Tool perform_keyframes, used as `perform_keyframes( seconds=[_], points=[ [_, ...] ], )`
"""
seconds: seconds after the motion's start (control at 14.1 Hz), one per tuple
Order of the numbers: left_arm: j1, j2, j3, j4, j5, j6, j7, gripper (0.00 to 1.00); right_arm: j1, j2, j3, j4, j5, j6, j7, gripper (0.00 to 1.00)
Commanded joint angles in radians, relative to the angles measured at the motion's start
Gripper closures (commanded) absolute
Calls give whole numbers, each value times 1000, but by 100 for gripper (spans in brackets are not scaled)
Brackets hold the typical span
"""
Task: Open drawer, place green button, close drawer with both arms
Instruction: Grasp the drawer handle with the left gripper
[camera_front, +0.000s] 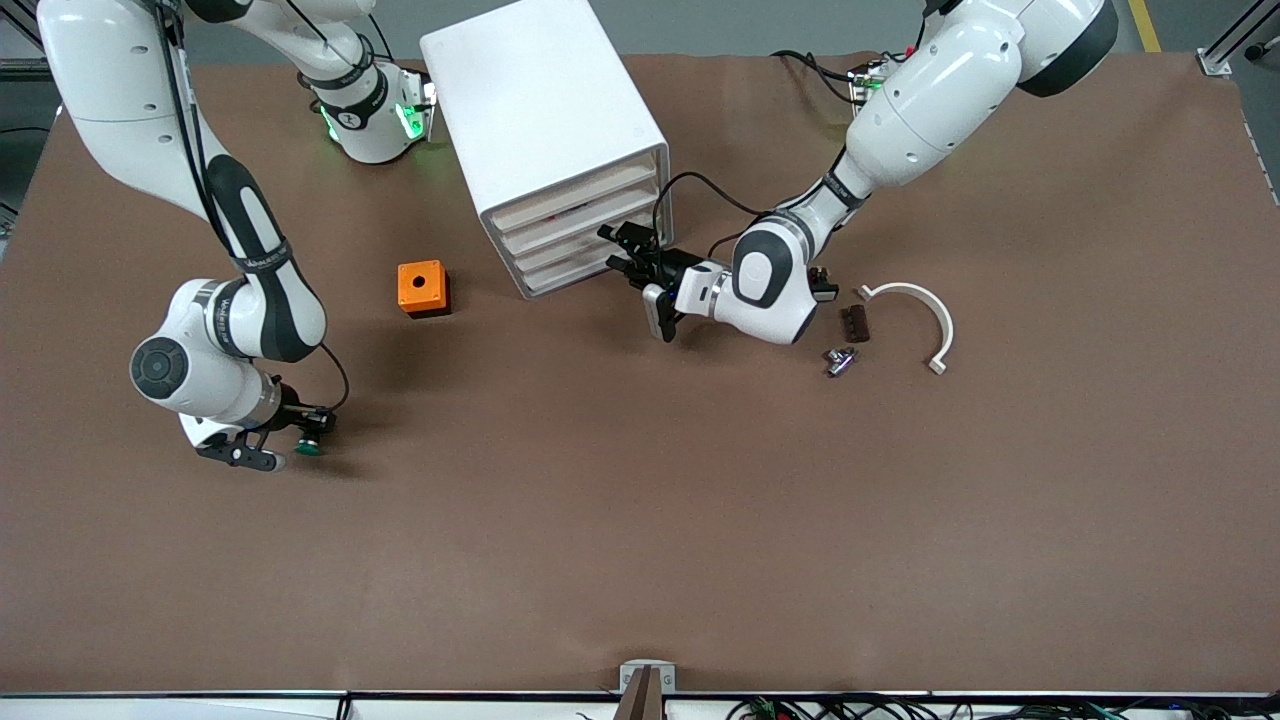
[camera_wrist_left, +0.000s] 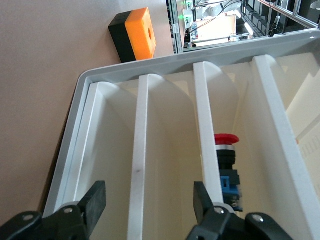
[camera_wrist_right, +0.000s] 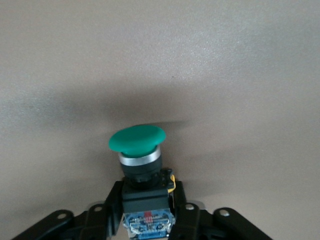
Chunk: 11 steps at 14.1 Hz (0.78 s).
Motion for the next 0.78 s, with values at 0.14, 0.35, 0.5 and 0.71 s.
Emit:
perform_keyframes(
  seconds=[0.14,0.35,0.5,0.71],
  points=[
    [-41,33,-2,14,-88,7,72,39,-6,9,6,19,9,-8,-6,82],
    [-61,53,2,17,-127,10,113,43,-6,8,6,19,9,-15,-6,81],
    [-61,65,2,17,-130,10,132,44,-6,6,4,19,9,-15,-6,81],
    [-61,67,2,16,-131,12,135,50,-1,-9,4,20,9,-16,-5,81]
  ],
)
